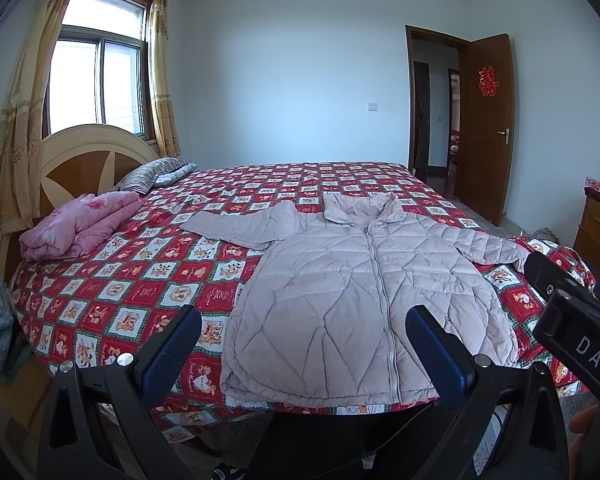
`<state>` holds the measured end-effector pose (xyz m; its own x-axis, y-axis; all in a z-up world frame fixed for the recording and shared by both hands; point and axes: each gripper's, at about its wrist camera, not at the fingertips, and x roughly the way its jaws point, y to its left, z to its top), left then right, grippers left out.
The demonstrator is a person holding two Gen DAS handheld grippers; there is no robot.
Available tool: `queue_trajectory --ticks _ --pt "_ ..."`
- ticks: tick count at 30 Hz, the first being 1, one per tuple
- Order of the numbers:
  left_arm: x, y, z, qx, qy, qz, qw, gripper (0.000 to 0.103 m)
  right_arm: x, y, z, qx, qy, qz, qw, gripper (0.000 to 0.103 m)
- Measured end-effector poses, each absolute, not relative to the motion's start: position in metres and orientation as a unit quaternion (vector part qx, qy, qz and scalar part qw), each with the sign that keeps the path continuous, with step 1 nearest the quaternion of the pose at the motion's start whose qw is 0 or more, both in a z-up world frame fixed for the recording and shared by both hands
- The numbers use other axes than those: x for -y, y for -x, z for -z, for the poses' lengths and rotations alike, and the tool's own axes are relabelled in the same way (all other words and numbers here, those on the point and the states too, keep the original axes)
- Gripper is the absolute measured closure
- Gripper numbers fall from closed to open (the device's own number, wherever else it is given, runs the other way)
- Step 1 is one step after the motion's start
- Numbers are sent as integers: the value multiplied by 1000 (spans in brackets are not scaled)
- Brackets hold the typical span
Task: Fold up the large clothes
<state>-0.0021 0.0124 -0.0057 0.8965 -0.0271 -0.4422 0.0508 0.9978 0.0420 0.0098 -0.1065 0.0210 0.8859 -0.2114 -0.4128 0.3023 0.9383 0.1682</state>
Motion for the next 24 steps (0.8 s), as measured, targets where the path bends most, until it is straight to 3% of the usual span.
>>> queue_trajectory --ticks 19,21,24 --pt "-13 -97 62 -285 -7 52 957 1 157 -80 35 -219 -67 153 961 0" --pt "-13 -115 71 -288 -6 61 956 1 173 -91 48 -230 -78 160 957 7" --pt "-14 -147 89 -295 -13 57 954 1 214 -108 68 -265 -128 164 942 28"
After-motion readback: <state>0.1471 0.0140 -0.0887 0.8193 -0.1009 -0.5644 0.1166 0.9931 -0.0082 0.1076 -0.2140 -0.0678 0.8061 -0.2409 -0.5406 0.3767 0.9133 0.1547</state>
